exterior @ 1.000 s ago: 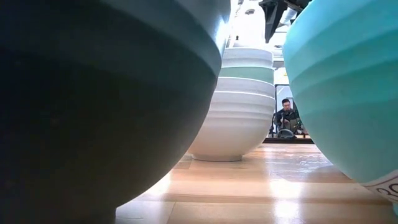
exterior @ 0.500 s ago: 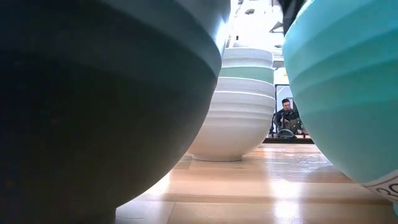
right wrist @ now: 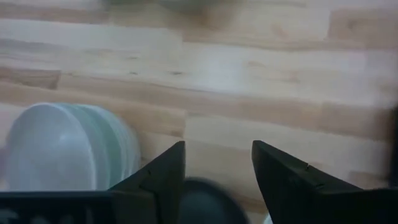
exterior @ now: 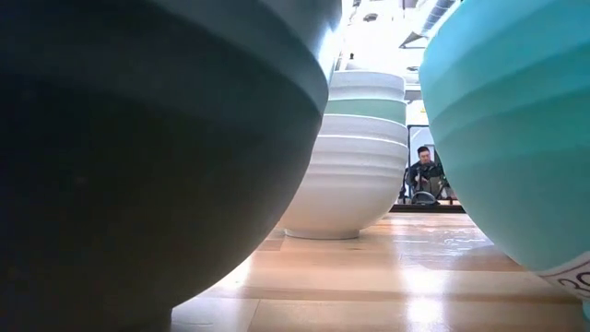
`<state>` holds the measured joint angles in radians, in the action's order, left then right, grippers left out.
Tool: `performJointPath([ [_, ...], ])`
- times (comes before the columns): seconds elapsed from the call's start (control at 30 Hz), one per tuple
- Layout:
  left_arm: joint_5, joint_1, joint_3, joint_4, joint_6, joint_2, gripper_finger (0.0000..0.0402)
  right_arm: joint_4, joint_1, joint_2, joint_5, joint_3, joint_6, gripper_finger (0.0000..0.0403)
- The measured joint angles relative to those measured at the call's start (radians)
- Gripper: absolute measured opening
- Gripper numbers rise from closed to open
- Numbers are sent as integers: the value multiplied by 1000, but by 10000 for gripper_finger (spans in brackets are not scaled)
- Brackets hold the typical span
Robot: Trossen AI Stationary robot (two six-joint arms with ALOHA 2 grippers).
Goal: Nest bowls inside each other
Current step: Stack the pink bowl on the top of the white bowl
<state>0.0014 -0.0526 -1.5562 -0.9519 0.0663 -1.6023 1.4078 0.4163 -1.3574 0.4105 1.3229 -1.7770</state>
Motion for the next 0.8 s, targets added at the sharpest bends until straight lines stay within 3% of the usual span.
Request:
performJointPath([
  [0.2, 42, 29, -208, -92, -94, -206, 1, -39, 91, 37, 45, -102, -181, 194],
  [0.57, 80, 26, -215, -9, -107, -313, 0, -104, 259, 83, 37, -278, -455, 229],
  [0.8, 43, 28, -215, 33, -95, -313, 0, -251, 317, 84, 35, -349, -504, 230],
])
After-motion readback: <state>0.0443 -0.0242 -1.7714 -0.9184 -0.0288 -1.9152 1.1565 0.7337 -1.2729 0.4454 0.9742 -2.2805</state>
